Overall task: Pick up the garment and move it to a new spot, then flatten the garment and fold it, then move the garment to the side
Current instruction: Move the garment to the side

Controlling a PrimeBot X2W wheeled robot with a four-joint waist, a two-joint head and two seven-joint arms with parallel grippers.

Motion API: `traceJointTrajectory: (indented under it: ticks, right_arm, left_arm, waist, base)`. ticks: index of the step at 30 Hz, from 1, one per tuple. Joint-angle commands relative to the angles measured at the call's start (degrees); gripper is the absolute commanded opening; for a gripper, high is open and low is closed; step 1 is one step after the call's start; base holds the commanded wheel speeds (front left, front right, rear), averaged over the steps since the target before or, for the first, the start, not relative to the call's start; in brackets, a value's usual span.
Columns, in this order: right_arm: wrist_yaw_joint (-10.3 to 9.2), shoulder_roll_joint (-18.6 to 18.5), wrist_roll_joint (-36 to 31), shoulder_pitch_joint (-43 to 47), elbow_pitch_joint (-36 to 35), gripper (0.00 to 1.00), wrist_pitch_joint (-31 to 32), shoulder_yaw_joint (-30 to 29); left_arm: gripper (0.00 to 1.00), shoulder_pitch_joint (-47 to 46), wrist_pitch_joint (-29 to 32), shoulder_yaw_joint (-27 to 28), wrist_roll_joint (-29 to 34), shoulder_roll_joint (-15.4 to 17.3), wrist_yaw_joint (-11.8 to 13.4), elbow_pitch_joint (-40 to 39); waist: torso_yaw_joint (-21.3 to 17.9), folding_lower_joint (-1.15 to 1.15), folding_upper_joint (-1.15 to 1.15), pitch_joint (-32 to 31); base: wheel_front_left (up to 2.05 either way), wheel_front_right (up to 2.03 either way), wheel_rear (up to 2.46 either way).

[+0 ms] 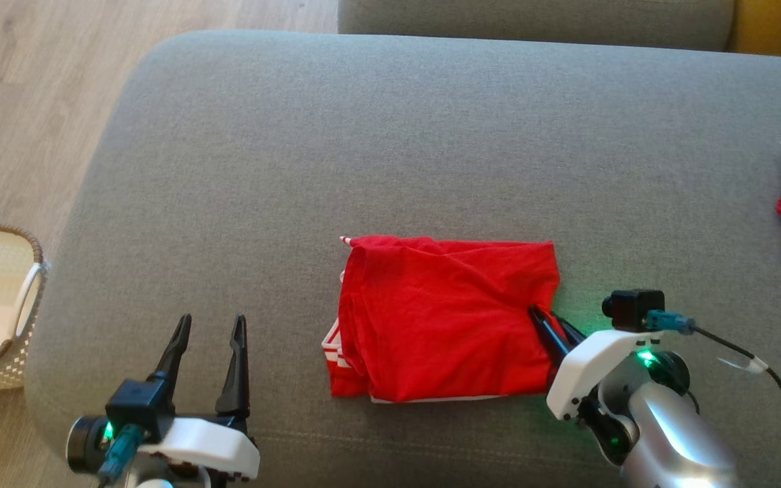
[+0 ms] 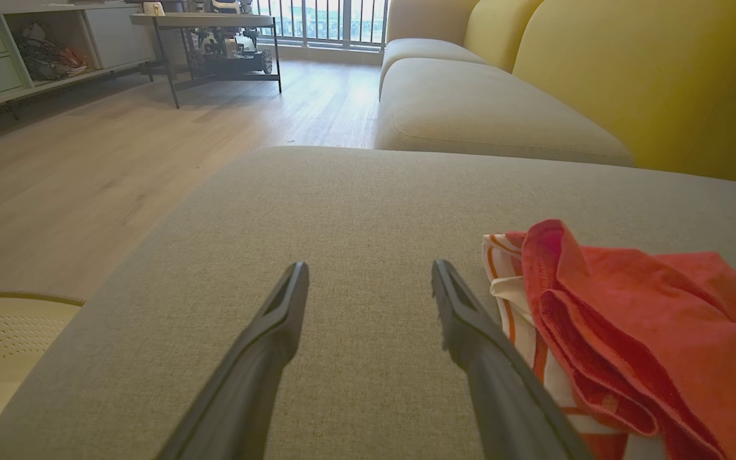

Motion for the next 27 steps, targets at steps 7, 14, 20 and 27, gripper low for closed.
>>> traceJointTrajectory:
  ticks: [7,14,20,27]
  right_arm:
    - [-0.01,0.3,-5.21,-4.98,0.71,0.0,-3.06,2.23]
    - [-0.01,-0.15,-12.03,-9.32,-1.46,0.0,-3.02,1.14]
    - [-0.01,-3.56,-13.3,-11.97,-4.32,0.0,-0.89,0.97]
    - [-0.01,-8.99,-13.65,-18.15,-6.75,0.0,1.72,-5.35]
  left_arm:
    - [1.0,-2.63,-0.45,2.1,0.44,0.0,0.29,-1.9]
    - [1.0,-3.2,-0.45,1.81,0.58,0.0,0.54,-3.08]
    - [1.0,-4.25,-0.45,2.1,0.88,0.0,0.28,-3.71]
    - [1.0,-7.92,-0.45,1.42,2.35,0.09,-0.82,-5.36]
  waist:
    - [-2.95,0.0,0.0,-0.64]
    - [-8.71,0.0,0.0,-0.52]
    - [-12.87,0.0,0.0,0.08]
    - [-18.34,0.0,0.0,4.29]
  base:
    - [0.0,0.0,0.0]
    - [0.0,0.0,0.0]
    - [0.0,0.0,0.0]
    - [0.0,0.0,0.0]
